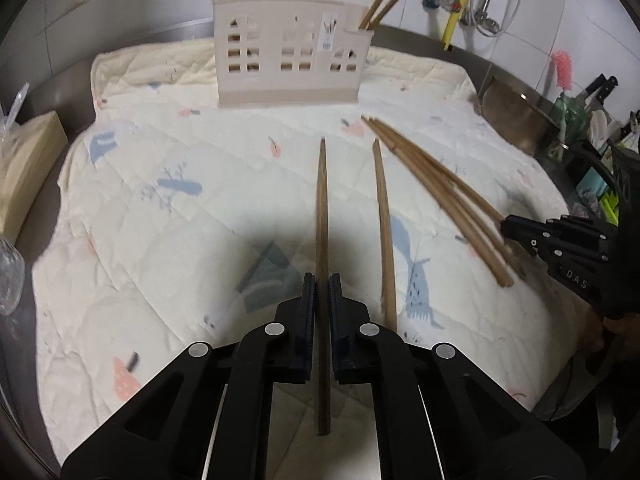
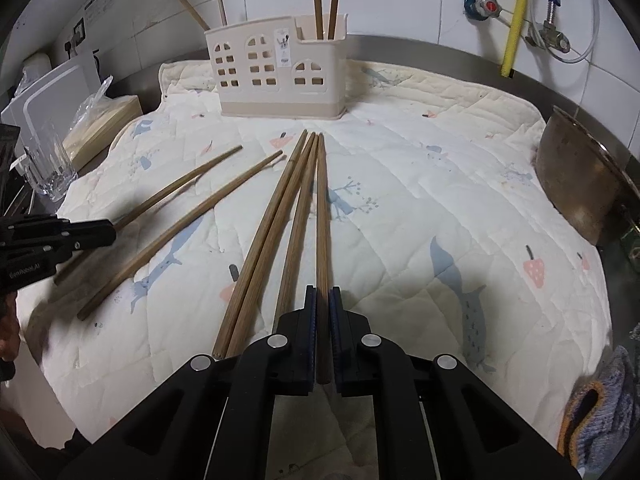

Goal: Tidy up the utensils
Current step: 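Lift both held chopsticks upright and carry them over the white holder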

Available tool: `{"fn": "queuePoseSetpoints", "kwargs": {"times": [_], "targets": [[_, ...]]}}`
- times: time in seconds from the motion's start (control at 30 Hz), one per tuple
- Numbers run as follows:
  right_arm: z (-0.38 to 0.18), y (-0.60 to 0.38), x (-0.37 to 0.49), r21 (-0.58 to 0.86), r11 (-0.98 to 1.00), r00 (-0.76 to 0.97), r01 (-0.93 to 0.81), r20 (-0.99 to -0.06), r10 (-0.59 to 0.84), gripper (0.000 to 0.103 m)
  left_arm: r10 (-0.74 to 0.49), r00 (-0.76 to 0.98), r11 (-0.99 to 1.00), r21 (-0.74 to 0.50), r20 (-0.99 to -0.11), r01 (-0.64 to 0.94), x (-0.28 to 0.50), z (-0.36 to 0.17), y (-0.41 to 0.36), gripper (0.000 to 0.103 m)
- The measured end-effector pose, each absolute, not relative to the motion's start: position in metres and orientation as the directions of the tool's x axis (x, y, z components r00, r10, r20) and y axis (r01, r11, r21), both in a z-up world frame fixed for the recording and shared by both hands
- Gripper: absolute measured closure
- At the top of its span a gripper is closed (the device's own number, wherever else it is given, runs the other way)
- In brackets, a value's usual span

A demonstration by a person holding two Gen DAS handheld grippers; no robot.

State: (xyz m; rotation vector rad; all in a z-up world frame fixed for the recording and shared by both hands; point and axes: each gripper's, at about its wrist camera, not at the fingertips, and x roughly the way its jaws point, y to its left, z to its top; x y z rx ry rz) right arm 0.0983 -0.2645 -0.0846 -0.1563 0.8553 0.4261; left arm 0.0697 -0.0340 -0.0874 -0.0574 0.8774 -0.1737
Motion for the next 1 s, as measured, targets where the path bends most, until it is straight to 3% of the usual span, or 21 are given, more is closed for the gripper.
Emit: {"fn": "queuePoseSetpoints", "kwargs": {"times": [0.47, 1.0], "targets": [[0.009, -0.265, 0.104, -0.014, 0.891, 0.714, -0.454, -0.604, 0.355, 0.097, -0.198, 0.743, 0.979, -0.093, -0.639, 0.181, 0.093, -0.003, -0.024, 0.098], [0.113, -0.236, 0.146, -0.031, 0.826, 0.713, -0.564, -0.523, 0.467, 0.097, -0.229, 0.787, 0.971, -0.079, -0.573, 0.225, 0.143, 0.067, -0.016, 0.098]]}}
